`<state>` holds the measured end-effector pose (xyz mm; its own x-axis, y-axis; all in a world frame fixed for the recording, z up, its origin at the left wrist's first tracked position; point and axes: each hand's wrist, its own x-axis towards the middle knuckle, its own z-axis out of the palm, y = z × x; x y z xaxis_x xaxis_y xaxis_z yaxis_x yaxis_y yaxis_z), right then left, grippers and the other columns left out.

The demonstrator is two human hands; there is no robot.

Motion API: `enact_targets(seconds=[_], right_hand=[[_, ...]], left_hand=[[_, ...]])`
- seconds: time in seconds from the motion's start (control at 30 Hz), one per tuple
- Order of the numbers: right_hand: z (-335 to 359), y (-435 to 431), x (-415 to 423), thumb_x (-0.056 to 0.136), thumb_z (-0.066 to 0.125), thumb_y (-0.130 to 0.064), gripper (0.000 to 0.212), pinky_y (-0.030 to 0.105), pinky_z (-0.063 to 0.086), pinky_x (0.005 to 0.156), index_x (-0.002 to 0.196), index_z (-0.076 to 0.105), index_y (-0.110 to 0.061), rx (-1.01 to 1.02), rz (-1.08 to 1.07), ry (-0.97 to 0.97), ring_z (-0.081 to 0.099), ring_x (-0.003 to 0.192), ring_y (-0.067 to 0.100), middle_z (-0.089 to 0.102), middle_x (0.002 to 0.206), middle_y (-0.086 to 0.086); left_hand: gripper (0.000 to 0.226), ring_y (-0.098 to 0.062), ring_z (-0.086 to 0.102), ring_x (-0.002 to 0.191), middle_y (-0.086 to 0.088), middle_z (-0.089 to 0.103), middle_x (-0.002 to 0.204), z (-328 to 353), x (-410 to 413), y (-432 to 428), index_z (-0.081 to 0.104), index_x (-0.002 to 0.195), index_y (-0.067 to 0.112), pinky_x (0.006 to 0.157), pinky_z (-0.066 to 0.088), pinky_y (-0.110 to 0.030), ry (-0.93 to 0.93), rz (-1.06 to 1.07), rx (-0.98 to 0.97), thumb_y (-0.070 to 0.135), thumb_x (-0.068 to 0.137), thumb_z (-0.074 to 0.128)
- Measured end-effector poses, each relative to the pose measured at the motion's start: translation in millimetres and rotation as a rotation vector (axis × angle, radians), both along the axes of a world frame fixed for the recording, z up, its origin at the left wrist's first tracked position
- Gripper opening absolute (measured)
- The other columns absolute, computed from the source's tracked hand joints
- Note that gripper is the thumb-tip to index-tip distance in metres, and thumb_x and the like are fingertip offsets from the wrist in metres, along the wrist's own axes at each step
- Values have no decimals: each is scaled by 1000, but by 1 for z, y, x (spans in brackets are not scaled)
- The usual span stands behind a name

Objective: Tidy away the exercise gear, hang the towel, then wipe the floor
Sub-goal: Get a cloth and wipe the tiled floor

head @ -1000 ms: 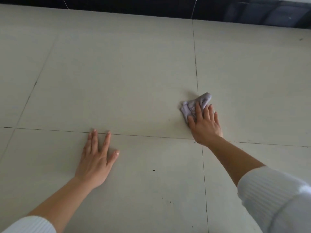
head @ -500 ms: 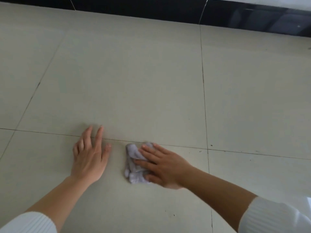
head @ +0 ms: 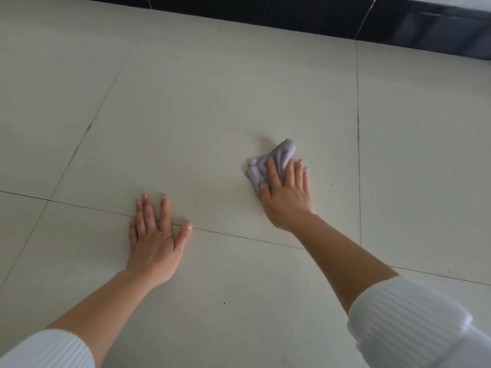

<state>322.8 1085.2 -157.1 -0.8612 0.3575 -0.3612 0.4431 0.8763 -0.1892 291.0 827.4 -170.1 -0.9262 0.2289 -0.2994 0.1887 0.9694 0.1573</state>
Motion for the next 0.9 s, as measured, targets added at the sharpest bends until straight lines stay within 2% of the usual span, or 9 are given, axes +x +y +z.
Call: enact_targets(seconds=[0.1,0.17,0.23,0.33,0.4,0.47,0.67,0.73,0.9], right_hand=[[-2,-61,18,92,1,-47,66,46,-17,114,153,3,-22,-48,341,104,-16,143,39,-4,158,21],[-5,-83,38,97,12,-45,62,48,-8,117,152,16,-18,-50,523,149,-5,144,36,10,158,18],[-10,-79,49,96,22,-46,61,45,5,119,150,27,-17,-25,672,157,15,145,31,26,155,13],[-13,-42,38,95,22,-49,62,40,14,115,146,38,-16,54,654,144,34,139,31,42,147,13],[-8,-11,22,96,4,-53,68,40,4,118,152,17,-17,91,485,125,20,145,32,25,155,16],[-4,20,3,96,-1,-53,65,38,-8,117,152,-8,-23,133,275,54,-5,148,25,-3,160,10],[1,26,-79,100,16,-40,62,44,-9,118,153,-7,-16,27,-145,-17,-13,146,32,-11,159,17],[4,-1,-95,101,15,-40,61,46,-11,117,152,-9,-17,12,-69,-44,-16,145,35,-15,158,19],[4,-93,-85,102,15,-43,57,43,-17,115,151,-10,-29,-30,465,33,-22,143,34,-18,158,14]], left_hand=[[88,-28,-6,146,-17,-4,158,-4,1,-1,4,151,17,116,4,-43,61,-8,4,67,79,3],[84,-31,2,146,-20,5,157,-5,3,-1,12,151,14,115,10,-45,87,-11,1,63,83,8],[82,-32,6,146,-21,8,156,-6,4,-2,15,151,12,115,14,-47,88,-11,-1,60,85,11],[80,-32,8,145,-21,11,156,-6,4,-2,17,151,11,115,13,-46,117,-6,29,60,87,14],[82,-29,1,146,-18,4,157,-5,6,-2,10,152,14,116,7,-43,104,-4,34,64,86,9],[84,-26,-8,146,-16,-4,158,-5,5,-2,2,152,17,116,1,-40,79,-6,37,66,83,4],[89,-19,-28,141,-9,-26,155,-1,-2,-3,-18,148,24,114,-11,-36,-32,9,31,71,72,-7],[89,-17,-31,139,-8,-29,154,0,-2,-3,-22,146,24,114,-13,-35,-50,6,27,71,71,-9],[96,-12,-33,136,-8,-24,156,-1,-2,-3,-14,149,24,114,-11,-35,-28,17,56,78,69,-12]])
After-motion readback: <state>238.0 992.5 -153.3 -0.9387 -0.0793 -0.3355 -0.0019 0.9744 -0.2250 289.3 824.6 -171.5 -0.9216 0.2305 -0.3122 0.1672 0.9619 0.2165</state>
